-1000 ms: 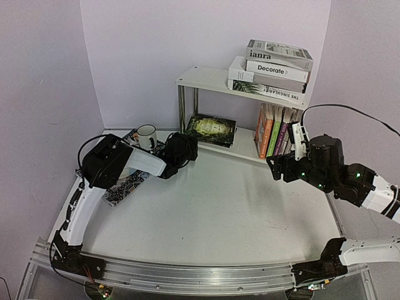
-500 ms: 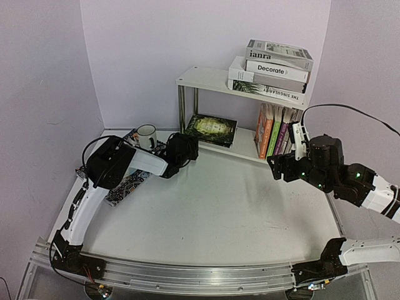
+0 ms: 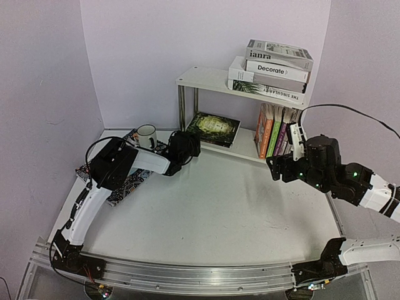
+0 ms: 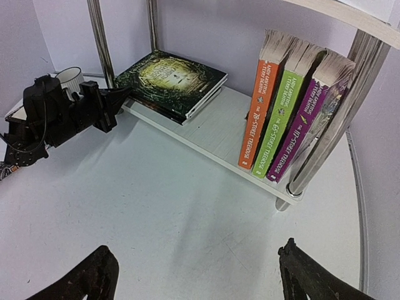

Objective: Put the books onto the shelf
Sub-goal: Adjust the book in the book pile on the shelf.

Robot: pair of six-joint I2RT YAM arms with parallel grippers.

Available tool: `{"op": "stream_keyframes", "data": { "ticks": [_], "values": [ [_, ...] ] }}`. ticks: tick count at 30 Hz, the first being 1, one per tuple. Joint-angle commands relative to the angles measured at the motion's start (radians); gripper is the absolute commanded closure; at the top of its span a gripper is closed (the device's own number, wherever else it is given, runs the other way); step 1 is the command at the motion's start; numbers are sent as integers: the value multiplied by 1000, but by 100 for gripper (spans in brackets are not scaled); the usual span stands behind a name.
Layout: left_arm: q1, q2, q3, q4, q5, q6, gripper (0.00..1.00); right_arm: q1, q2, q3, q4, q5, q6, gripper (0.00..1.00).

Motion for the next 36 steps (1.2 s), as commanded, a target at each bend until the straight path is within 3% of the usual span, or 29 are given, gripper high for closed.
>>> {"op": "stream_keyframes", "data": {
  "ticks": [1, 13, 25, 36],
  "values": [
    [7, 26, 59, 38, 9, 4, 100, 0, -3, 20, 13, 32, -10, 11],
    [7, -65, -40, 39, 11, 42, 100, 0, 1, 25, 12, 12, -4, 11],
    [13, -398, -447, 46, 122, 225, 96, 0, 100, 40, 3, -108, 35, 13],
    [117, -750, -837, 43, 241, 412, 89, 0, 278, 113, 29, -171, 46, 14]
  ]
}}
